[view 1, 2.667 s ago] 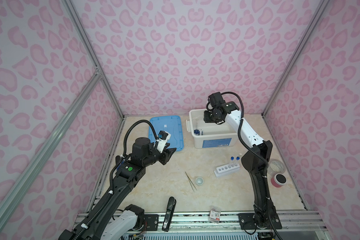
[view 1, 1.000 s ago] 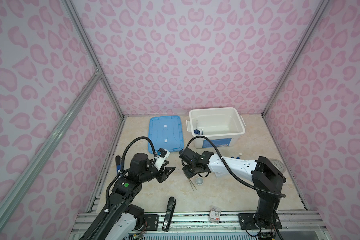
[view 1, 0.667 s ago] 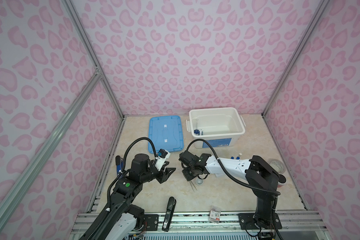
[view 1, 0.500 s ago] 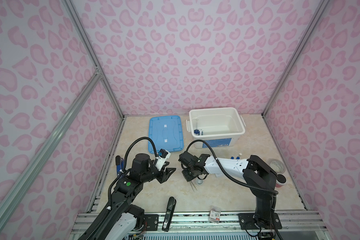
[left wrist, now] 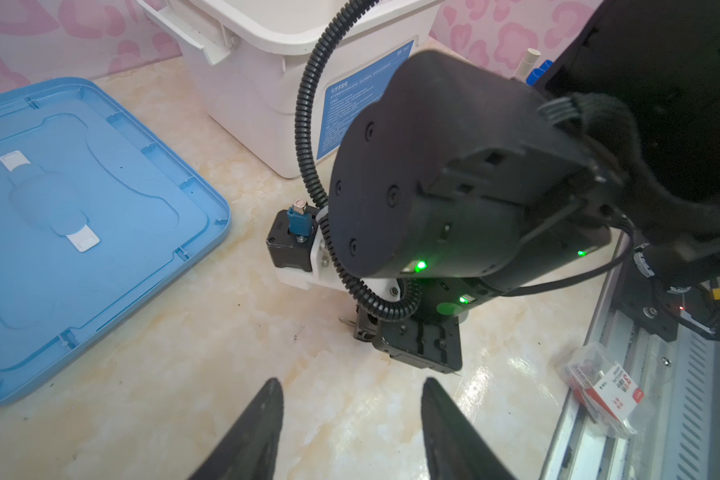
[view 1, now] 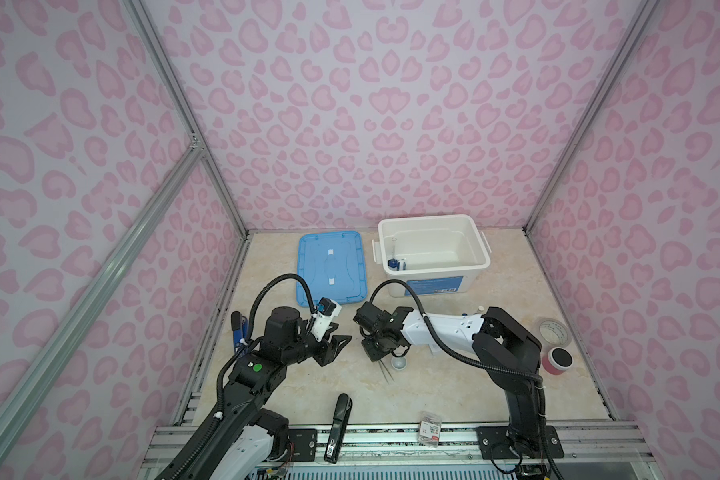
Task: Organize the chemistry lab equipment
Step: 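Move the right gripper down to the metal tweezers and close on them, then lift tweezers over the bin with right gripper while left gripper nears the lid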
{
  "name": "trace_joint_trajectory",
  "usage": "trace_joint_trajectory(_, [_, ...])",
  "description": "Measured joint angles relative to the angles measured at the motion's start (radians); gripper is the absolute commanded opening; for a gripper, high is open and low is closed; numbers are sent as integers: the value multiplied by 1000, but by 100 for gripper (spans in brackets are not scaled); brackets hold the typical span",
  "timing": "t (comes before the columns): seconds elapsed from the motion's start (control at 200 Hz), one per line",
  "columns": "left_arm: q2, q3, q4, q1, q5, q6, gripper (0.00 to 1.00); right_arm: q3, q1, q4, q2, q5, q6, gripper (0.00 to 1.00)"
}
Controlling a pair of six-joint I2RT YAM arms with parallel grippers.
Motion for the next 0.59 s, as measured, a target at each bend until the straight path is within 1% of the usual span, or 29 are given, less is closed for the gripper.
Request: trace_joint_trajectory(0.595, [10,0,1,0,0,1,55,25,-4,-3,22,18,8,4])
